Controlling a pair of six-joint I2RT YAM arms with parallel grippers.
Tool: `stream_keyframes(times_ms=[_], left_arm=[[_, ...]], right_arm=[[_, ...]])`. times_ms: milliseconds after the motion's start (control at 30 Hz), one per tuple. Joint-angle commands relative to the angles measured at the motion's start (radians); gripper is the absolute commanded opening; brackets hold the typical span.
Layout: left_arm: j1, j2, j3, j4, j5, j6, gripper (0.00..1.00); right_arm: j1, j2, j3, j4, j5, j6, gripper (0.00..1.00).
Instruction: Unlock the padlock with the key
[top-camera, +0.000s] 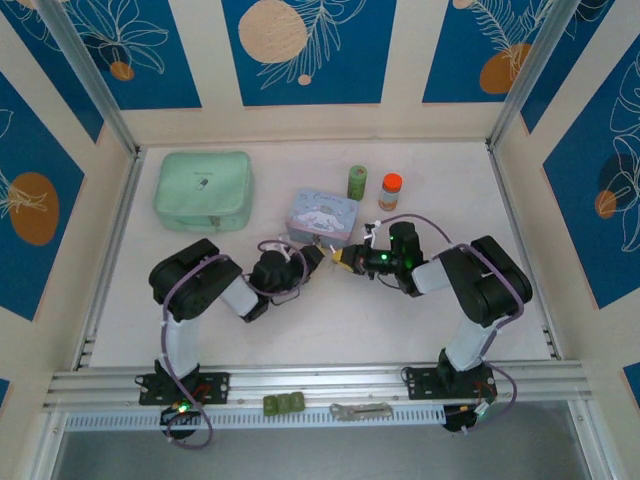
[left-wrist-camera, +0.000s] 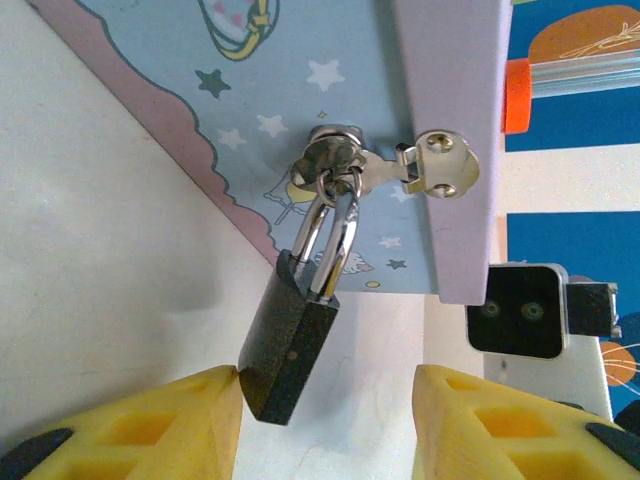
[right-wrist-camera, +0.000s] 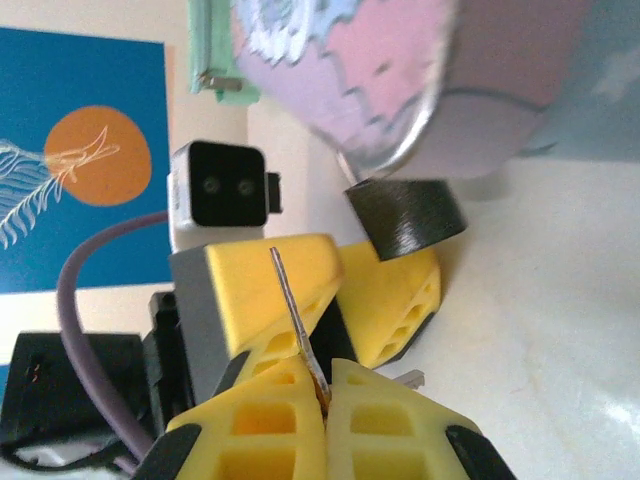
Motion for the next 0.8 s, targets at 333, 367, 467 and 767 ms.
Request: stream_keyframes(times_ms=[333, 367, 467, 767], left_arm=[[0.039, -0.144, -0.140, 0.178, 0.148, 0.073, 0.52], [0.044, -0.146, -0.136, 0.179, 0.161, 0.076, 0.52], [0.060, -0.158, -0.126, 0.168, 0.179, 0.107, 0.52], [0.087, -0.215, 0.030, 0.022, 0.361, 0.229, 0.52]], right_arm=[[-0.041, -0.232, 0.047, -0.492, -0.152, -0.351, 0.00], [-0.041, -0.237, 0.049, -0.508, -0.146, -0.359, 0.00], [-0.040, -0.244, 0.050, -0.527, -0.124, -0.358, 0.00], [-0.015, -0.264, 0.068, -0.536, -0.162, -0.388, 0.00]])
